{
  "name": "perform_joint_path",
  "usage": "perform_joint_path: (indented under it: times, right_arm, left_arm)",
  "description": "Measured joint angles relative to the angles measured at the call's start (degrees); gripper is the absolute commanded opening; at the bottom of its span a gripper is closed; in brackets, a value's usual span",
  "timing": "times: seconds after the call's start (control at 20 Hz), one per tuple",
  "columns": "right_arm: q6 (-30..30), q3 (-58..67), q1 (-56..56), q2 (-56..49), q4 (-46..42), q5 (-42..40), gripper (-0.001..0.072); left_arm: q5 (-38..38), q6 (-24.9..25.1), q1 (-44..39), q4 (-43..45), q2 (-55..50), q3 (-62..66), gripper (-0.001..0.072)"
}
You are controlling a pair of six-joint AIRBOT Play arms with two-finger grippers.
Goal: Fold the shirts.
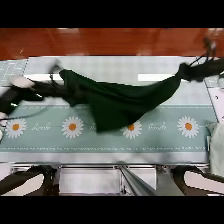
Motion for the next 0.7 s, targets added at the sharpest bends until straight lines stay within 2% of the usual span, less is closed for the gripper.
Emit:
perform_joint_path:
  times: [0.2, 0.4, 0.7]
  right_arm:
    - [0.3, 14.1, 0.1, 6.5, 0.5, 1.0, 0.0024]
    - [0.9, 26.4, 0.1, 14.7, 0.9, 1.4, 0.0024]
    - [1.7, 32.5, 0.1, 31.1, -2.2, 3.1, 0.0025]
  left_arm:
    - [-2.6, 1.0, 12.6, -0.2, 7.2, 17.1, 0.0016]
    - [-3.6, 0.4, 21.7, -0.5, 13.5, 34.3, 0.0016]
    - [-2.6, -0.9, 30.6, 0.3, 26.3, 46.5, 0.0016]
